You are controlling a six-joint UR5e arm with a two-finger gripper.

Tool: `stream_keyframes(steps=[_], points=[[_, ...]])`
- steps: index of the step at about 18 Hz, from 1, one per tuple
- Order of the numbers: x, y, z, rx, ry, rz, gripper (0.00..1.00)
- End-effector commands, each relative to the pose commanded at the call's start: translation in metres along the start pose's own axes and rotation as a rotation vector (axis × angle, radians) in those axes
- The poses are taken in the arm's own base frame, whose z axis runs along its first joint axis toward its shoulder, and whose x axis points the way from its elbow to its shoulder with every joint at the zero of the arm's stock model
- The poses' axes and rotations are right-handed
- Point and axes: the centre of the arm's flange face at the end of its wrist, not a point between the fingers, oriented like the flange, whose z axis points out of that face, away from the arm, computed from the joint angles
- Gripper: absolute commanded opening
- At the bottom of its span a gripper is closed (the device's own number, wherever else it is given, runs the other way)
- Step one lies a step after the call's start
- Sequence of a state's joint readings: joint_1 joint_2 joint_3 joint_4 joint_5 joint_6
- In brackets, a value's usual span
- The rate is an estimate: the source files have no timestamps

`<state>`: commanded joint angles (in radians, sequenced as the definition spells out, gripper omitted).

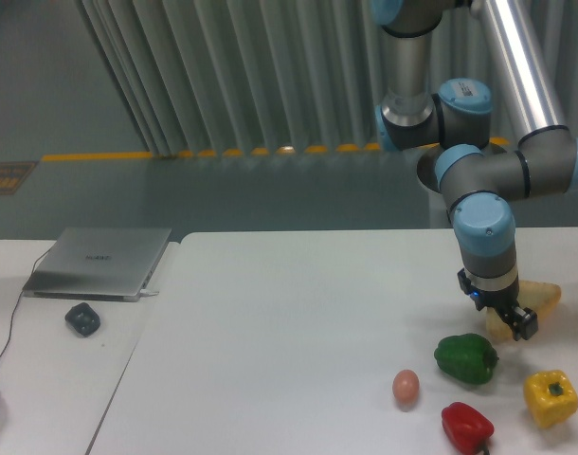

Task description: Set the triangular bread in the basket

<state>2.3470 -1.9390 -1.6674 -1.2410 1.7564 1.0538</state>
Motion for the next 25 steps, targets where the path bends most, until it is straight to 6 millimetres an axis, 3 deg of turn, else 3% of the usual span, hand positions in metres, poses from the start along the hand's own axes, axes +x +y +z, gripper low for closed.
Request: stream_keyframes(steps=[3, 4, 7, 10, 15, 18, 25], points=[[0.0, 0.001, -0.002, -0.002, 0.001, 0.0, 0.2], [0.0, 0.001, -0.002, -0.003, 0.002, 0.001, 0.12], [-0.002, -0.001, -0.006, -0.002, 0.0, 0.002, 0.04], [-0.002, 0.0, -0.007, -0.002, 0.0, 0.002, 0.01], [-0.012, 0.003, -0.046, -0.006, 0.005, 0.044, 0.0], [-0.016, 0.011, -0.072, 0.012, -0.031, 0.148, 0.0], [-0.037, 0.039, -0.099, 0.013, -0.086, 0.293, 0.0]])
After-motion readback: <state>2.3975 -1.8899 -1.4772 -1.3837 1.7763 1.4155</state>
